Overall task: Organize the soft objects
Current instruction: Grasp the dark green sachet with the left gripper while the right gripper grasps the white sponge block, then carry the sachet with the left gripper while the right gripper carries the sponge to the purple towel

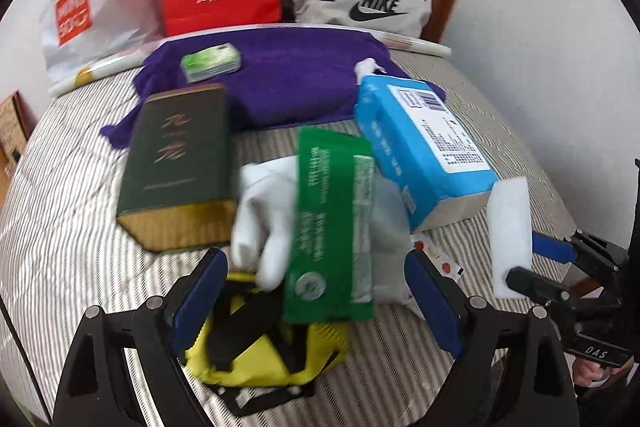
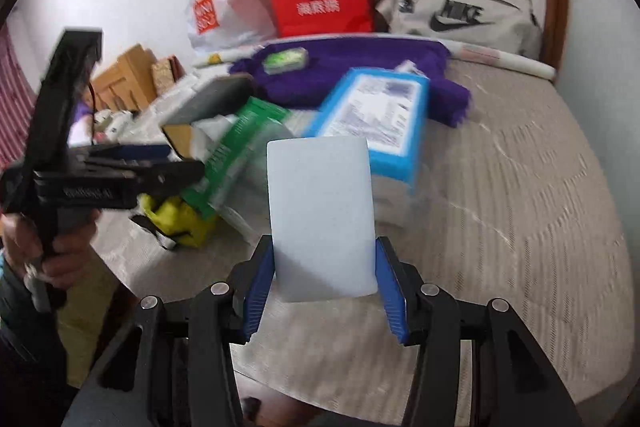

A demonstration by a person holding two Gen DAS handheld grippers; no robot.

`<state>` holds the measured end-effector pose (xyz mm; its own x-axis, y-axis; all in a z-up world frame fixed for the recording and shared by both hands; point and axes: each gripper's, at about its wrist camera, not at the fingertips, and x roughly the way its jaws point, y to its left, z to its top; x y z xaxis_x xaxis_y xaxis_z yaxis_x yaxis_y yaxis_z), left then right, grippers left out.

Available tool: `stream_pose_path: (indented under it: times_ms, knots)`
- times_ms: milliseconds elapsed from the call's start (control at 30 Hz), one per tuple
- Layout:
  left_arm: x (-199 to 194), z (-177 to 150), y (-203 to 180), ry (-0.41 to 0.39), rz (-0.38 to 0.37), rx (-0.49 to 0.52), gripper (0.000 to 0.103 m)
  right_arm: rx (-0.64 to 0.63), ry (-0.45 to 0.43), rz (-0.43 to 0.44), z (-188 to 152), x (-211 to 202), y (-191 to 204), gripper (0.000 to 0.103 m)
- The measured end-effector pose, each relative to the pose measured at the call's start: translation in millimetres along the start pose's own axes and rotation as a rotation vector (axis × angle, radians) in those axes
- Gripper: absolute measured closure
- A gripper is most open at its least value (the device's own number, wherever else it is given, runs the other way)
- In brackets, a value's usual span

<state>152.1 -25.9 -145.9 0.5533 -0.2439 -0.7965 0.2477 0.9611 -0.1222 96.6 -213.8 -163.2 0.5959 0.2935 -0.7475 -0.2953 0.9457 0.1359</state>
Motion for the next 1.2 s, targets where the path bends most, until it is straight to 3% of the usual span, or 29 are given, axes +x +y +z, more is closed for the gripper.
stream_pose_path:
  times_ms: [267,300,367,433,467,767,967,1200]
  knots:
    - [25,8,-18,0.013,0.095,0.057,0.02,0.026,0.025,0.001,-13,11,-12,0.054]
    - [28,8,-20,0.019,0.112,0.067,0.023,0.029,0.023,0.005,-13,12,-13,0.054]
    - [35,8,-21,0.028,0.153,0.078,0.044,0.038,0.023,0.015,-14,13,-13,0.053]
    - [36,7,-20,0.032,0.162,0.079,0.057,0.045,0.03,0.026,-15,15,-13,0.053]
    - [33,7,-18,0.028,0.167,0.07,0.059,0.045,0.037,0.03,-16,17,-12,0.053]
    - [-13,1,6,-0.009,0.09,-0.024,0.061,0.022,0.044,-0.004,-16,23,-4,0.052]
    - [-23,-5,23,-0.008,0.082,-0.077,0.061,0.029,0.052,-0.016,-14,34,0,0.051]
    - [-25,-15,44,0.006,0.087,-0.145,0.061,0.103,0.075,0.028,-6,46,-5,0.049]
